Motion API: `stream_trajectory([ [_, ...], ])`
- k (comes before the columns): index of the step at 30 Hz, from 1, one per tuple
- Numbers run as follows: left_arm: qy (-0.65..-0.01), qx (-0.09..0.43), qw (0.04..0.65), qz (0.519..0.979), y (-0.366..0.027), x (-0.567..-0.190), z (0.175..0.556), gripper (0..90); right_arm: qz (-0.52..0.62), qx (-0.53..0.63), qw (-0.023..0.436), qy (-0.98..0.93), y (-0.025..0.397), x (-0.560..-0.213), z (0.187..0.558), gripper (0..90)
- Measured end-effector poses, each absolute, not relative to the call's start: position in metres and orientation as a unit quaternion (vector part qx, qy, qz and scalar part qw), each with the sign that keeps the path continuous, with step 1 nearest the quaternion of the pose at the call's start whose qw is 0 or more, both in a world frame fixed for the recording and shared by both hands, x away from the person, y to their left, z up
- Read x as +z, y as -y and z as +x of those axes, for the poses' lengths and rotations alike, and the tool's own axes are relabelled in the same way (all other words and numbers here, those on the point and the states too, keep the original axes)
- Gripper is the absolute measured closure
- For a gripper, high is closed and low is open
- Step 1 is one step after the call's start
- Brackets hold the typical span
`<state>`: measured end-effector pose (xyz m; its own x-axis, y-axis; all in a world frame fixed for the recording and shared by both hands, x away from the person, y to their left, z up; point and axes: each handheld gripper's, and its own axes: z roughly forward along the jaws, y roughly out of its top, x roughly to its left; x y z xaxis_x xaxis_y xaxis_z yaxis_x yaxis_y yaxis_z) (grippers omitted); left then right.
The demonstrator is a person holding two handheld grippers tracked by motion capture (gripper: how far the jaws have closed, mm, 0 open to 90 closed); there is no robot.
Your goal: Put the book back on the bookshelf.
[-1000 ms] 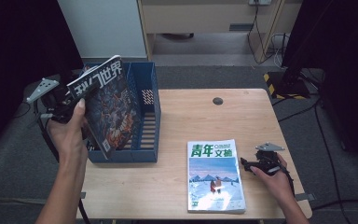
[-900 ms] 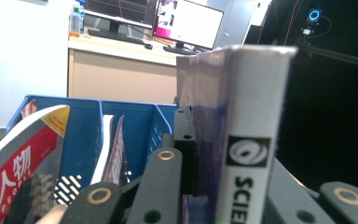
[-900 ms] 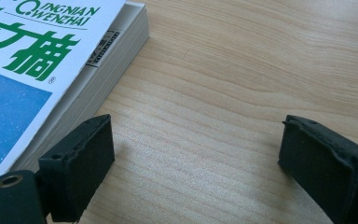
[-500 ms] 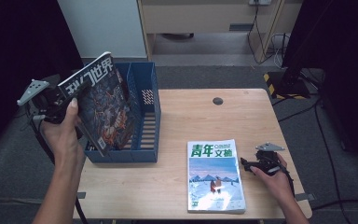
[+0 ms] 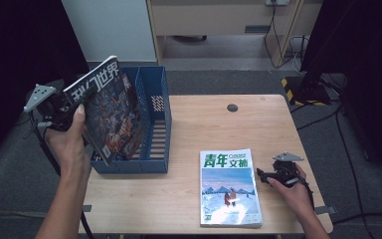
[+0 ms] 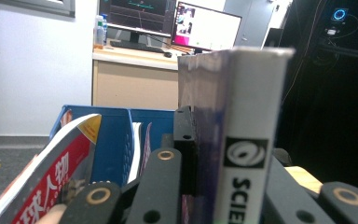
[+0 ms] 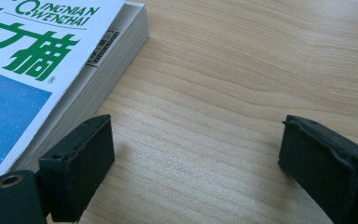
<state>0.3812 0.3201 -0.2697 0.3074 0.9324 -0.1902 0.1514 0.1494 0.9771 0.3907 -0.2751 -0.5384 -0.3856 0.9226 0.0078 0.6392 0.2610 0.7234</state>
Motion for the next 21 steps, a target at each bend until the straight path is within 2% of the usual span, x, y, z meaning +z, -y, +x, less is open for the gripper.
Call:
stream_trajectory([
  [21, -0.488, 0.345, 0.590, 0.543, -0.317, -0.296, 0.406, 81.9, 0.510, 0.330, 0.214, -0.765, 0.275, -0.538, 0.391, 10.2],
])
